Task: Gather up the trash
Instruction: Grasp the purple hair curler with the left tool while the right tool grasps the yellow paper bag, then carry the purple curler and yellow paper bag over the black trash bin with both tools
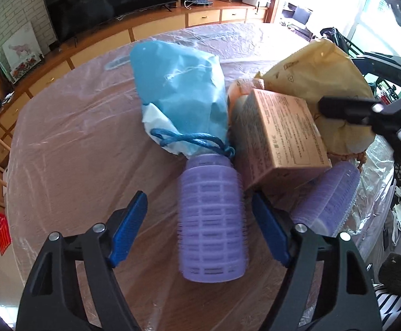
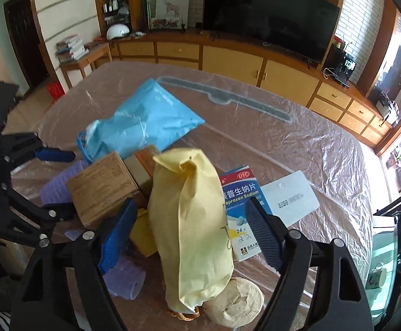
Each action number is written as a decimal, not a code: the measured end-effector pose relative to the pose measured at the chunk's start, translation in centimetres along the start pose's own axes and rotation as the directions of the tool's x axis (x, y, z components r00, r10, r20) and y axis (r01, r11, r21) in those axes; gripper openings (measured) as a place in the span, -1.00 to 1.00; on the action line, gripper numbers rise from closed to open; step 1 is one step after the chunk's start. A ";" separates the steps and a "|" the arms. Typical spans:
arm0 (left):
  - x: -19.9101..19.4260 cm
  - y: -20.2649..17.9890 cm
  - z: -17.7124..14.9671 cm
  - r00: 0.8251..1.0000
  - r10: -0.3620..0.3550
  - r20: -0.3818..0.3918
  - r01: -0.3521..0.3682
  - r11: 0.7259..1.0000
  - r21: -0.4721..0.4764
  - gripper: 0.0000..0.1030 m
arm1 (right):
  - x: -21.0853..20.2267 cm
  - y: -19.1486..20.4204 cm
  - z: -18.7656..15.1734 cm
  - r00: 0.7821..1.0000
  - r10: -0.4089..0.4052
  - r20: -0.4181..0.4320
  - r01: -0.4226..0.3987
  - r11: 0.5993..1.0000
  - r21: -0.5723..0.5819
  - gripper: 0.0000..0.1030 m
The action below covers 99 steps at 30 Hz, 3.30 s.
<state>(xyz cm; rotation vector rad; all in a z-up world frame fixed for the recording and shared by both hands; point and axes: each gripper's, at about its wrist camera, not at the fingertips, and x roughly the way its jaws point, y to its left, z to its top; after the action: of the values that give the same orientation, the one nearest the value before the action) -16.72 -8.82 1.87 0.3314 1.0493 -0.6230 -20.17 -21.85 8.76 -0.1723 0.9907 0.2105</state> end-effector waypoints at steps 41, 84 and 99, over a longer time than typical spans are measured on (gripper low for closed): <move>-11.1 -8.8 -8.0 0.972 -0.226 0.068 0.223 0.973 0.056 -0.10 | -12.2 4.2 -12.3 0.924 0.370 0.091 -0.379 0.918 0.113 -0.10; 1.6 -13.1 -15.5 0.975 -0.040 -0.219 0.063 0.993 0.095 -0.10 | 1.5 8.2 -22.0 0.960 0.216 -0.180 -0.172 0.957 0.232 -0.10; 1.7 -13.9 -16.2 0.977 -0.032 -0.212 0.055 0.993 0.105 -0.10 | 1.3 8.8 -21.4 0.966 0.182 -0.181 -0.140 0.965 0.224 -0.10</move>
<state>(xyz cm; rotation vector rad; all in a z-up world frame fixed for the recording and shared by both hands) -36.16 -11.55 -6.76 0.4796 1.2296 -0.6977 -38.97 -18.28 -4.27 0.0830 1.2219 0.2395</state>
